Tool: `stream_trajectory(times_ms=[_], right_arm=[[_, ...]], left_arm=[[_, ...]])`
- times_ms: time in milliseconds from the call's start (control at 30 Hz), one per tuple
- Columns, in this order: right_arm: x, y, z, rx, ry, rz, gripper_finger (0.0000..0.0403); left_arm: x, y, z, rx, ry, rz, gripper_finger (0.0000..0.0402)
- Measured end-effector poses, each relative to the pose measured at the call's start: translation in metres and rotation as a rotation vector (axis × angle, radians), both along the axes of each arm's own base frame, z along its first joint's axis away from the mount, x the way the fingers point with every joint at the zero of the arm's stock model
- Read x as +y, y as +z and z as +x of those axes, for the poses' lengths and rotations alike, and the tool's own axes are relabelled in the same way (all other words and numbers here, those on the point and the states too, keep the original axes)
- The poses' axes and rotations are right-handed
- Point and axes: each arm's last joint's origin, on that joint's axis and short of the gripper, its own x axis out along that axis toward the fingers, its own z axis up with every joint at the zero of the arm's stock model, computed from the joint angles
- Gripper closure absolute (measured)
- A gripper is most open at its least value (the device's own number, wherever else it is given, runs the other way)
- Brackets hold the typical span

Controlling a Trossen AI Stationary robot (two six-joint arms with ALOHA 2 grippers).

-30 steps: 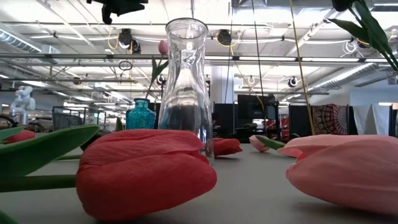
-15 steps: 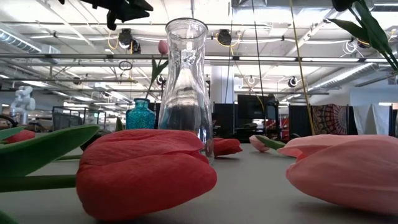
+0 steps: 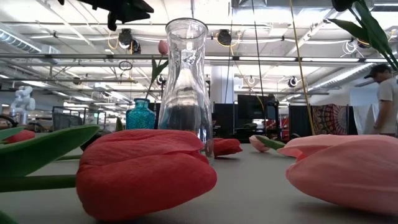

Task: Sort flowers into vase by color
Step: Put pink flower into the blue vase

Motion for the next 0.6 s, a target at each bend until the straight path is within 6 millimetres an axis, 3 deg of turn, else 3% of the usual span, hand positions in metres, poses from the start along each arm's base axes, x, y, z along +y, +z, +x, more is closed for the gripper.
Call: stream_trajectory(times_ms=[167,300,600], right_arm=[[0.016,-0.004,0.033,0.235,-0.043,-0.015,0.0211],[0.028,-0.013,0.052,0.434,-0.046,0.077,0.0211],[0.052,-0.035,0.081,0.659,-0.045,0.242,0.0211]], left_arm=[[-0.002,0.0,0.001,0.011,-0.018,0.015,0.0285],[-0.006,-0.001,0.001,0.024,-0.1,0.015,0.0285],[-0.017,-0.003,0.001,0.058,-0.245,0.008,0.0285]])
